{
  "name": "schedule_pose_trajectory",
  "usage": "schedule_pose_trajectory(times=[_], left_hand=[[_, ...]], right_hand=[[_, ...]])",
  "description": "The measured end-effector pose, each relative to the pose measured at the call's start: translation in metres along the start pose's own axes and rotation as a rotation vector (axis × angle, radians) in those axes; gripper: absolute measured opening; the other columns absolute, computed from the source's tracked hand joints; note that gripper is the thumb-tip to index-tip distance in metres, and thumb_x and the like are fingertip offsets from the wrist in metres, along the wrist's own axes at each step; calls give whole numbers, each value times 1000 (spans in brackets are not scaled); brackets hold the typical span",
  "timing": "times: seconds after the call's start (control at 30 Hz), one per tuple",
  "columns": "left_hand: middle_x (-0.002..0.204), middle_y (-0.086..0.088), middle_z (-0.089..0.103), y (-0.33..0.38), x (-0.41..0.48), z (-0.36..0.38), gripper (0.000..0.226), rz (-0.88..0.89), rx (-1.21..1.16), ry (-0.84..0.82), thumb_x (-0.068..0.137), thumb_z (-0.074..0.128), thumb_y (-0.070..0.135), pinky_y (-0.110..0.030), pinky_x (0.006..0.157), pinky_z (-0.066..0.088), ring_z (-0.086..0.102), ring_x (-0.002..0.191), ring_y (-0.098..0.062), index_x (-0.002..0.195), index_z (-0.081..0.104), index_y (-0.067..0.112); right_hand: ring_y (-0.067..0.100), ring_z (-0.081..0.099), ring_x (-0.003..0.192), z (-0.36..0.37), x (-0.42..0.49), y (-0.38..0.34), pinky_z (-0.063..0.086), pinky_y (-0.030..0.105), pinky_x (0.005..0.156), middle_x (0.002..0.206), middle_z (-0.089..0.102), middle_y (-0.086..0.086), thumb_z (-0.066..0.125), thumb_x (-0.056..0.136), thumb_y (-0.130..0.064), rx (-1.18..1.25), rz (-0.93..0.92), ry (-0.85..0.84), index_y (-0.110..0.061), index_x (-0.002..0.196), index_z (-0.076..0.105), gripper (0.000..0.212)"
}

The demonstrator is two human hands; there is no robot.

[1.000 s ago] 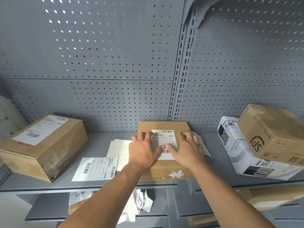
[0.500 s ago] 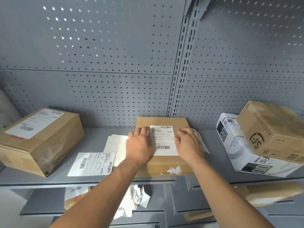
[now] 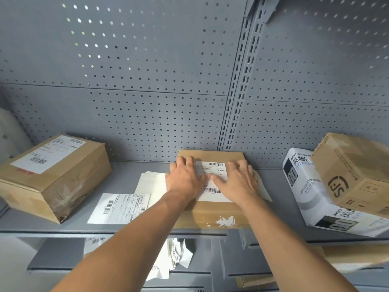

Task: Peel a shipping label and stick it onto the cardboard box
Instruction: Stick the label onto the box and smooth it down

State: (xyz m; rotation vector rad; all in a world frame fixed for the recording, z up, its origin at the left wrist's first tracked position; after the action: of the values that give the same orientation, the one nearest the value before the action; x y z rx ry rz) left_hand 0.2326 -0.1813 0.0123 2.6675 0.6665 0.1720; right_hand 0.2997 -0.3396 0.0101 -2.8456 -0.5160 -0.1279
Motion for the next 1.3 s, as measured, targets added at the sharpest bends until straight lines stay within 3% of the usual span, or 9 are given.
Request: schedule_pose_trajectory(times=[0.13,0.27,0.37,0.73,0.93,1.0,1.1,1.3], left_hand=[[131,-8,48,-1,0,4,69,0,-8,29,92,53,67,-51,100,48,47,125,-32,140,43,20],[129,-8,48,-4,1,6,36,10,-42,45,101,48,34,-49,96,48,48,122,-32,134,46,20],[129,-8,49,-6,2,7,32,9,-63,40,101,41,22,-48,93,48,48,119,-32,132,48,20],[131,-9,50,-9,6,10,32,-8,-129,47,103,40,22,-47,93,47,47,122,-32,134,48,21],[133,-9,50,-12,6,7,36,-1,-164,49,101,42,20,-47,92,47,46,123,-32,136,48,21],[133,-9,50,-11,5,6,35,1,-169,55,104,42,33,-48,94,48,46,125,-33,135,49,20],[133,-8,48,-7,2,5,60,19,-87,29,97,47,63,-50,100,48,45,127,-33,137,50,19],[137,-6,45,-8,3,5,69,9,-56,24,89,56,68,-49,99,51,43,129,-31,136,55,17]], right_hand=[[29,47,125,-1,0,2,42,46,108,134,46,4,49,90,-68,36,26,16,-16,133,58,68],[26,47,125,-2,0,4,43,46,108,133,47,2,52,99,-47,91,42,33,-15,132,61,47],[26,47,125,0,1,5,43,45,107,135,47,2,51,100,-41,97,49,25,-15,133,60,43],[27,49,123,0,2,8,42,44,106,137,49,2,49,102,-27,103,46,49,-14,136,60,38],[26,48,127,-2,1,6,40,44,109,137,48,1,47,100,-48,117,67,36,-15,132,62,48],[26,48,127,-3,1,6,42,44,108,135,48,1,47,95,-62,117,67,28,-16,130,63,60],[26,47,126,-3,0,3,43,46,106,134,47,0,47,78,-85,108,59,-8,-22,133,59,84],[27,46,125,-4,-1,2,44,46,104,130,45,-1,46,66,-93,100,59,-24,-28,131,57,92]])
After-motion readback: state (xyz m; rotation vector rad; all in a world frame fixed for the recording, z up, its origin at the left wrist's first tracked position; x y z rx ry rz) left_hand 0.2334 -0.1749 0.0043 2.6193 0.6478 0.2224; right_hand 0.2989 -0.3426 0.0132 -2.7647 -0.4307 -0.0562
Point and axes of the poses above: each hand's wrist, its own x-axis towards the middle knuckle, its own z-axis out of the palm, y = z × x, the point moved 3 cm from there along x, towards the middle knuckle
